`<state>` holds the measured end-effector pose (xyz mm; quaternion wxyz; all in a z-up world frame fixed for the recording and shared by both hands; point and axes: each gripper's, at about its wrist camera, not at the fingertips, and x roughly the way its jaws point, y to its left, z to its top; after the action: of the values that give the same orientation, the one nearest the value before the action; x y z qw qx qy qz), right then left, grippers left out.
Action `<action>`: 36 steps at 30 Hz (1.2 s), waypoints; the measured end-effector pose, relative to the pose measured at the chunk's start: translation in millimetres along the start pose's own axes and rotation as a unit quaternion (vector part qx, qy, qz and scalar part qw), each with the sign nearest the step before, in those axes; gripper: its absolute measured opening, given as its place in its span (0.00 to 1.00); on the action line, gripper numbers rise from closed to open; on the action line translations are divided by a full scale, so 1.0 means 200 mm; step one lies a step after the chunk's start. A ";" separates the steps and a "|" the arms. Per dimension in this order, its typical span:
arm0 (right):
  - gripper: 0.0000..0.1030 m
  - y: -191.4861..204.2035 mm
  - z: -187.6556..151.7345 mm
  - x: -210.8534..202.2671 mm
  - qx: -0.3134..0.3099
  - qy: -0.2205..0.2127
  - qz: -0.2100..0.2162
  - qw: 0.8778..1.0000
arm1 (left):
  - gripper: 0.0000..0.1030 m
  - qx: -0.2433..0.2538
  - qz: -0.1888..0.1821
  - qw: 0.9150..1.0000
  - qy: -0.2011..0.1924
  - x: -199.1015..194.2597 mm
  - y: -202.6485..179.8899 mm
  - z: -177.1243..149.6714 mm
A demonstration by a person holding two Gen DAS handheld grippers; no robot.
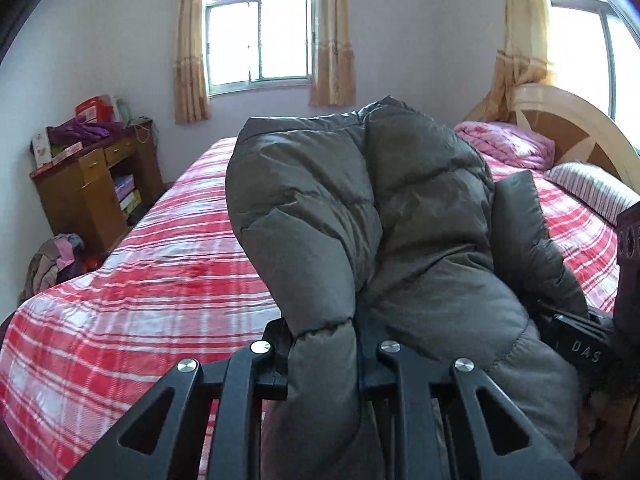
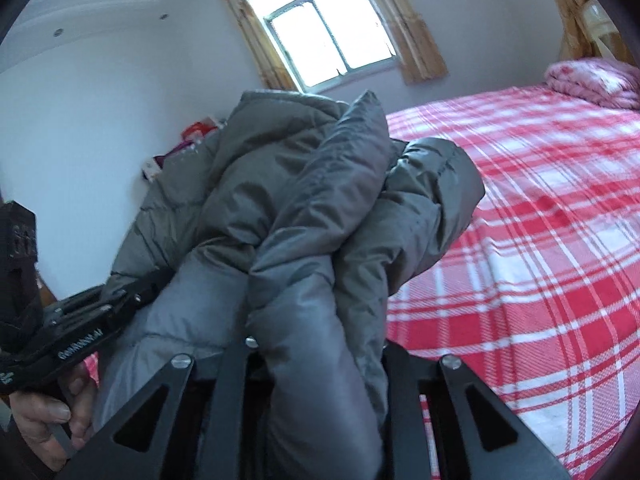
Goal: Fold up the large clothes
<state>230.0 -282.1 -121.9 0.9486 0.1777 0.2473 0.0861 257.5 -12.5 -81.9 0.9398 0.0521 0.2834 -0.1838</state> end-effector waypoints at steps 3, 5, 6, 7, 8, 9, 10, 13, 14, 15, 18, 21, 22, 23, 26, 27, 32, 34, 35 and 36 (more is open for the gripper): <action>0.20 0.10 0.04 0.00 -0.016 -0.005 0.013 1.000 | 0.20 -0.010 0.012 1.000 -0.005 -0.06 0.08 0.00; 0.20 0.16 0.06 0.02 -0.027 -0.004 0.020 0.999 | 0.20 -0.017 0.021 1.000 -0.007 -0.10 0.12 -0.01; 0.20 0.20 0.06 0.03 -0.034 -0.004 0.024 0.999 | 0.20 -0.021 0.023 0.999 -0.008 -0.12 0.15 -0.02; 0.20 0.23 0.06 0.04 -0.039 -0.003 0.027 0.999 | 0.20 -0.024 0.026 0.999 -0.009 -0.13 0.17 -0.02; 0.20 0.25 0.07 0.05 -0.043 -0.002 0.030 0.999 | 0.19 -0.027 0.029 0.999 -0.009 -0.14 0.19 -0.03; 0.20 0.25 0.07 0.06 -0.047 0.000 0.033 0.998 | 0.19 -0.032 0.031 0.999 -0.008 -0.15 0.22 -0.04; 0.20 0.27 0.07 0.08 -0.050 0.001 0.035 0.998 | 0.19 -0.036 0.033 0.999 -0.009 -0.16 0.25 -0.05; 0.20 0.33 0.08 0.12 -0.062 0.007 0.042 0.997 | 0.19 -0.048 0.040 0.998 -0.010 -0.19 0.32 -0.07; 0.20 0.34 0.07 0.14 -0.065 0.009 0.043 0.997 | 0.19 -0.052 0.043 0.998 -0.010 -0.19 0.34 -0.08; 0.20 0.36 0.08 0.16 -0.069 0.012 0.047 0.996 | 0.19 -0.054 0.045 0.997 -0.010 -0.20 0.36 -0.09; 0.20 0.40 0.09 0.22 -0.079 0.019 0.054 0.995 | 0.19 -0.067 0.054 0.996 -0.009 -0.21 0.43 -0.11; 0.20 0.45 0.10 0.29 -0.089 0.025 0.061 0.994 | 0.19 -0.076 0.063 0.995 -0.007 -0.21 0.49 -0.13; 0.20 0.46 0.10 0.31 -0.092 0.027 0.063 0.993 | 0.19 -0.080 0.065 0.995 -0.006 -0.21 0.51 -0.14; 0.20 0.47 0.10 0.33 -0.095 0.030 0.065 0.993 | 0.19 -0.083 0.066 0.994 -0.005 -0.21 0.53 -0.14; 0.20 0.51 0.11 0.39 -0.104 0.038 0.069 0.991 | 0.19 -0.094 0.072 0.993 -0.002 -0.20 0.59 -0.17; 0.20 0.51 0.11 0.41 -0.107 0.040 0.070 0.991 | 0.19 -0.098 0.074 0.992 -0.001 -0.19 0.60 -0.18; 0.20 0.57 0.11 0.48 -0.126 0.056 0.074 0.988 | 0.19 -0.116 0.079 0.990 0.003 -0.18 0.68 -0.20; 0.20 0.59 0.12 0.53 -0.134 0.062 0.074 0.986 | 0.19 -0.121 0.083 0.989 0.004 -0.17 0.71 -0.21; 0.20 0.60 0.12 0.54 -0.137 0.064 0.074 0.986 | 0.18 -0.122 0.084 0.989 0.005 -0.17 0.73 -0.21; 0.20 0.60 0.12 0.56 -0.139 0.066 0.075 0.985 | 0.18 -0.123 0.085 0.989 0.005 -0.17 0.74 -0.22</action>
<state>329.3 -150.0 -104.4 0.9364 0.0559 0.2814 0.2022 264.1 143.7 -99.7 0.9497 -0.0392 0.3036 -0.0662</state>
